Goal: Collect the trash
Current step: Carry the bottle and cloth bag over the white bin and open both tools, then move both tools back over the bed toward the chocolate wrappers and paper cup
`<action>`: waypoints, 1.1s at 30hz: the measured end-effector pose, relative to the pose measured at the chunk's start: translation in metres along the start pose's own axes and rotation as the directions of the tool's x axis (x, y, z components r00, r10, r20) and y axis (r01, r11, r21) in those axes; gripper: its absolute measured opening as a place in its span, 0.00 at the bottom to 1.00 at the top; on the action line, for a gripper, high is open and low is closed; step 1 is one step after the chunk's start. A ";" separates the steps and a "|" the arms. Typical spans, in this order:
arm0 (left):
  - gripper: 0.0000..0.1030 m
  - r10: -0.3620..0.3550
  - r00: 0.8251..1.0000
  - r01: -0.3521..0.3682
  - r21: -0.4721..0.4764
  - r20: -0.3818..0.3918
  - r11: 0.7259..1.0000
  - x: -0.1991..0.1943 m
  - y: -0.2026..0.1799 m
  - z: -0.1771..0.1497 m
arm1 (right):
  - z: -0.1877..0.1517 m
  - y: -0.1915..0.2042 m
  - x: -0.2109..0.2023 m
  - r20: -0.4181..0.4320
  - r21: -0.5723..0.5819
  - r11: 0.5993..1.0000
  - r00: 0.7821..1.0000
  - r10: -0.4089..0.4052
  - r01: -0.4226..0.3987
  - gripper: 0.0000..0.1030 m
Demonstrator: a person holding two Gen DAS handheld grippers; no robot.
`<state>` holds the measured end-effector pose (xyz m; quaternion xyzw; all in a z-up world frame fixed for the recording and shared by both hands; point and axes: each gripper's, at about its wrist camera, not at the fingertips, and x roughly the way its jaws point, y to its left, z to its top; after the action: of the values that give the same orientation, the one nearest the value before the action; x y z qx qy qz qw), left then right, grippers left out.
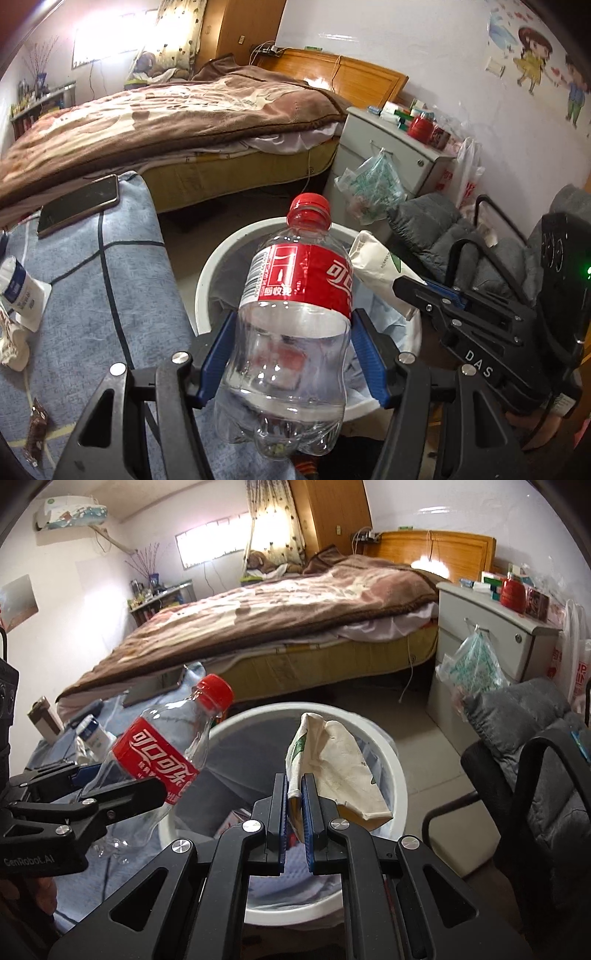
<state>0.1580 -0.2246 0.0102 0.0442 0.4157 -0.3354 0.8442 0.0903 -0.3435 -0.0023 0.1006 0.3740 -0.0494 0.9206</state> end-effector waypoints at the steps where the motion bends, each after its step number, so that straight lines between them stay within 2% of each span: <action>1: 0.63 0.001 1.000 -0.001 0.003 -0.004 1.000 0.003 -0.001 0.000 | -0.001 -0.001 0.002 -0.008 -0.002 1.000 1.000 0.002 -0.002 0.10; 4: 0.63 -0.016 1.000 0.015 -0.029 -0.019 0.999 0.009 0.001 0.000 | -0.002 -0.005 0.009 -0.033 -0.008 1.000 0.999 0.000 -0.001 0.10; 6: 0.63 0.006 1.000 -0.006 -0.025 -0.019 1.000 0.011 0.000 -0.001 | -0.003 -0.006 0.012 -0.042 -0.007 1.000 0.999 0.000 0.000 0.11; 9: 0.63 -0.009 1.000 0.009 -0.031 -0.027 0.999 0.013 -0.001 -0.002 | -0.004 -0.006 0.017 -0.067 -0.027 1.000 0.998 -0.003 0.001 0.11; 11: 0.63 0.001 0.999 -0.002 -0.031 -0.032 1.000 0.014 -0.001 -0.002 | -0.006 -0.005 0.017 -0.068 -0.042 0.999 0.997 -0.031 0.029 0.14; 13: 0.63 0.002 0.999 -0.003 -0.024 -0.033 1.000 0.015 -0.002 -0.003 | -0.007 -0.006 0.016 -0.063 -0.046 0.998 0.997 -0.046 0.043 0.25; 15: 0.63 -0.010 0.999 0.009 -0.033 -0.035 0.999 0.014 -0.001 -0.004 | -0.007 -0.009 0.016 -0.067 -0.034 0.999 0.997 -0.033 0.031 0.50; 16: 0.64 -0.015 0.999 0.014 -0.038 -0.030 0.999 0.013 0.000 -0.004 | -0.007 -0.010 0.014 -0.066 -0.026 0.999 0.998 -0.023 0.021 0.52; 33: 0.64 0.027 0.999 -0.024 -0.069 0.038 0.997 -0.025 0.026 -0.012 | -0.006 0.001 -0.002 -0.012 0.015 1.000 1.000 -0.017 0.017 0.52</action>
<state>0.1549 -0.1873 0.0153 0.0142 0.4099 -0.3111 0.8573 0.0853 -0.3411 -0.0052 0.1047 0.3802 -0.0596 0.9170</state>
